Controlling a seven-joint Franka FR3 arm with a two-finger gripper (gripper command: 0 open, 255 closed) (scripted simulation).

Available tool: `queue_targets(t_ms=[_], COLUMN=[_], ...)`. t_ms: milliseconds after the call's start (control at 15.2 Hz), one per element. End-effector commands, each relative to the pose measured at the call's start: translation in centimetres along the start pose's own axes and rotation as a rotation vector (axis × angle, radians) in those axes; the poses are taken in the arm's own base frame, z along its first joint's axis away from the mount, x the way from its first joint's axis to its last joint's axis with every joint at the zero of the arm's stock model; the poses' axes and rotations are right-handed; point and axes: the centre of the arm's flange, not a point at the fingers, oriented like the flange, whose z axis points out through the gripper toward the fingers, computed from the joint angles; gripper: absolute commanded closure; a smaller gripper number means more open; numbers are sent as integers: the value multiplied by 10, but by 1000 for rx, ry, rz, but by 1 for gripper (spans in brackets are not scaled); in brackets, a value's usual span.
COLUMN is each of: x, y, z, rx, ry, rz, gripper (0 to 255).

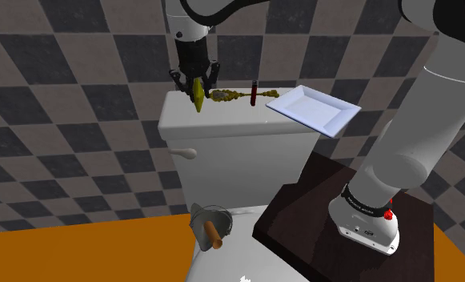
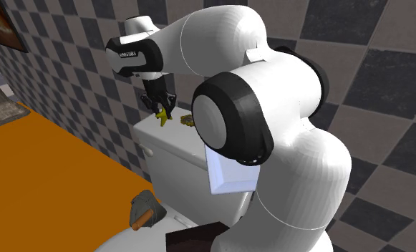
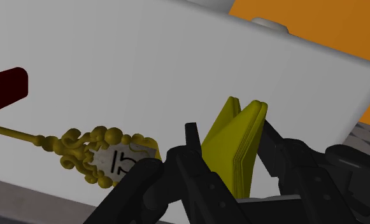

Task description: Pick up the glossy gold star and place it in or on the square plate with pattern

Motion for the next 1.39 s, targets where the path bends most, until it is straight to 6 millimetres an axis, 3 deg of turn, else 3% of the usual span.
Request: queue_targets(t_ms=[0, 396, 1320], x=[0, 0, 3], y=[0, 0, 6], z=[0, 0, -73], rx=[0, 0, 0], ry=[0, 0, 0], rz=[0, 0, 0], gripper=[255, 255, 255])
